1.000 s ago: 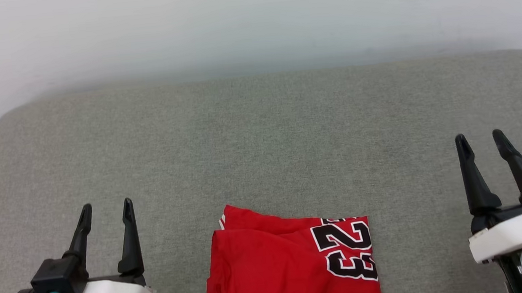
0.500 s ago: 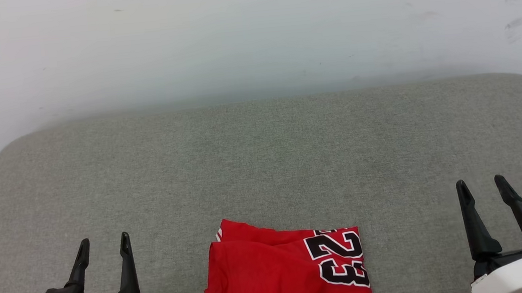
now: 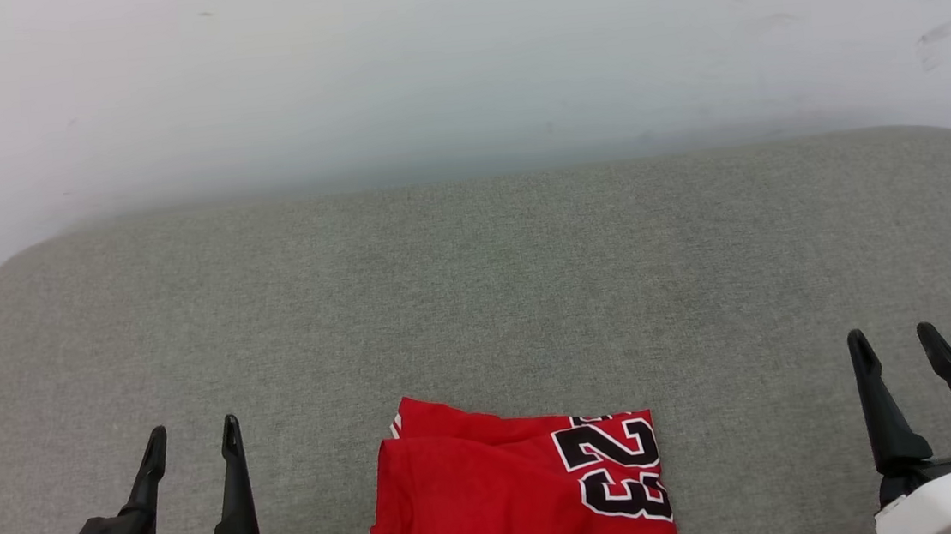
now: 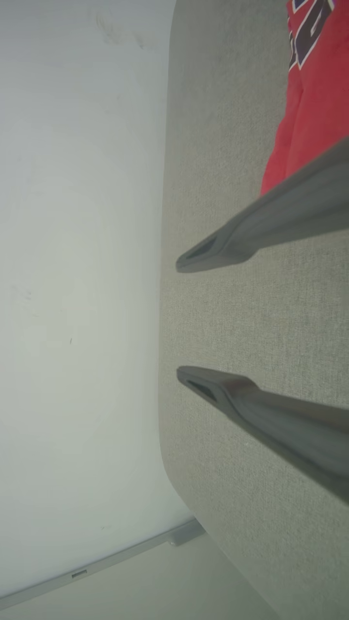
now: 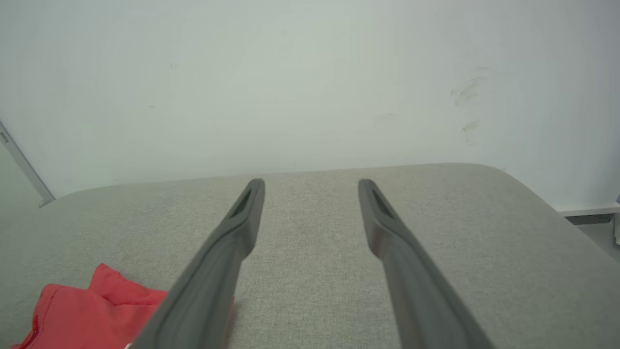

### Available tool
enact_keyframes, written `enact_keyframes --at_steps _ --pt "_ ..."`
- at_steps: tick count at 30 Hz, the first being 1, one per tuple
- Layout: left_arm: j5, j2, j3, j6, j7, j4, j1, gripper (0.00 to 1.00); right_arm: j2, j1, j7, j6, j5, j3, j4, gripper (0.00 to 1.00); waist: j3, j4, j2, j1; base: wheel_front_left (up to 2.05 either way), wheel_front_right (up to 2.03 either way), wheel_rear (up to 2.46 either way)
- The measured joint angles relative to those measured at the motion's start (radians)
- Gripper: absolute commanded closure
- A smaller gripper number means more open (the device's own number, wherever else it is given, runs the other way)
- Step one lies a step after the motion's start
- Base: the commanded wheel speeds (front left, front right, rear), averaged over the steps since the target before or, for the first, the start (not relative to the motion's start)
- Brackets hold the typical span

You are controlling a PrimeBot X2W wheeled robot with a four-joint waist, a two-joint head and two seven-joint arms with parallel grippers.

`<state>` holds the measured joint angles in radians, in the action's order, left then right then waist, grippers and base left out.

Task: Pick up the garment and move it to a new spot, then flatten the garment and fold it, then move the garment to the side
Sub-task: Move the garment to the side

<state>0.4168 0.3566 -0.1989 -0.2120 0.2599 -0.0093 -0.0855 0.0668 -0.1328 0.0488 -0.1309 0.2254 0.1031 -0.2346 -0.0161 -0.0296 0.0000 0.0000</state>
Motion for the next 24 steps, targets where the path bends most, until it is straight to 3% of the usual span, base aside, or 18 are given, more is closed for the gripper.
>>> enact_keyframes --at_steps 4,11,16,24 --pt "-0.001 -0.001 0.003 0.001 0.0 0.001 0.015 0.0 -0.006 0.001 0.067 0.0 0.124 0.048 0.022 0.0 0.013 0.009 0.0 0.0 0.0 0.0 0.0" --pt "-0.007 -0.016 0.016 0.01 0.0 -0.016 0.071 0.0 0.025 0.008 0.281 0.0 0.304 0.087 0.06 0.0 0.077 0.029 0.0 0.0001 0.0 0.0 0.0" --pt "-0.022 -0.04 0.033 0.028 0.0 -0.038 0.133 0.0 0.053 0.021 0.452 0.0 0.37 0.039 0.098 0.0 0.148 0.055 0.0 0.0001 0.0 0.0 0.0" --pt "-0.054 -0.094 0.053 0.072 0.001 -0.045 0.195 0.0 0.054 0.074 0.618 0.0 0.452 -0.068 0.17 0.0 0.241 0.11 0.0 0.0002 0.0 0.0 0.0"
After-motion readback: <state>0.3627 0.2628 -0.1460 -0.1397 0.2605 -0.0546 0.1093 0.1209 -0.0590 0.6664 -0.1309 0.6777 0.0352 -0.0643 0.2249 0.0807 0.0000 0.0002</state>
